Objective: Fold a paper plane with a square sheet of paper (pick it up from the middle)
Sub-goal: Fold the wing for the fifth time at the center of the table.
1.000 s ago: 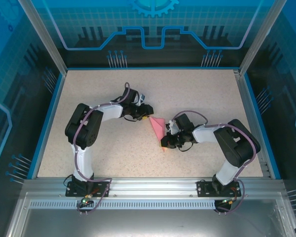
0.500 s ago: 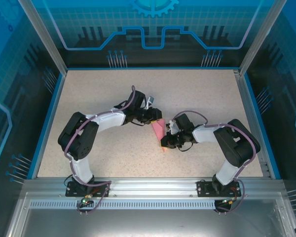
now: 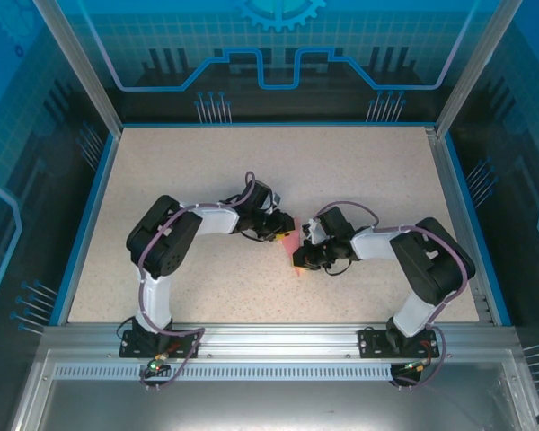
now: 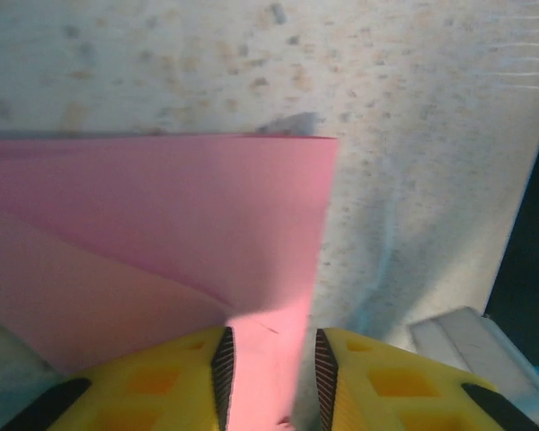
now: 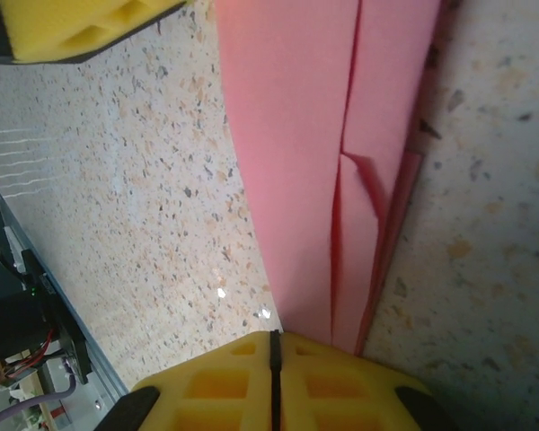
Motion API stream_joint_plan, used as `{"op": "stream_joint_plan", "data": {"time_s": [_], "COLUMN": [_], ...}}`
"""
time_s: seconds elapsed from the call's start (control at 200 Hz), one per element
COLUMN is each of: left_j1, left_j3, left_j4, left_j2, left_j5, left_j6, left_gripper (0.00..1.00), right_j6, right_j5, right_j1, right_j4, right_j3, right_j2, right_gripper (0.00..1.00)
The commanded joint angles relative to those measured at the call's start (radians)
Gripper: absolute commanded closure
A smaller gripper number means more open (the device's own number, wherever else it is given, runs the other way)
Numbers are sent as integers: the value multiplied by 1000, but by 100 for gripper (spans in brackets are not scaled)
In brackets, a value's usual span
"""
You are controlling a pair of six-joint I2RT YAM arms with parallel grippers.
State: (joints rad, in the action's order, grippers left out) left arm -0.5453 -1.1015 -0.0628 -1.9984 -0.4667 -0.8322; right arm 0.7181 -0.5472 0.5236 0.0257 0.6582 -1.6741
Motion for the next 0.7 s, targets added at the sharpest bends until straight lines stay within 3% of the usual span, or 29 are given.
{"op": "stream_joint_plan", "data": {"time_s": [0.0,0.185,0.455,0.695], "left_j1": [-5,-5,-5,-5], "left_j3": [-31,-16,-19,-19], "left_j4": [98,93,96,114], "left_j2": [-39,-63,-67,-68], "left_j5": [100,94,92,110], "left_j6": [61,72,70,70], "left_gripper": [68,69,69,69], "right_j6": [25,60,43,3], "right_j5": [22,40,18,54], "right_j1": [2,6,45,69], "right_j4": [-34,-29,-41,-90], "right_j3": [2,55,85,-28], "right_j2": [52,74,-59,-2], "right_gripper": [90,88,87,87]}}
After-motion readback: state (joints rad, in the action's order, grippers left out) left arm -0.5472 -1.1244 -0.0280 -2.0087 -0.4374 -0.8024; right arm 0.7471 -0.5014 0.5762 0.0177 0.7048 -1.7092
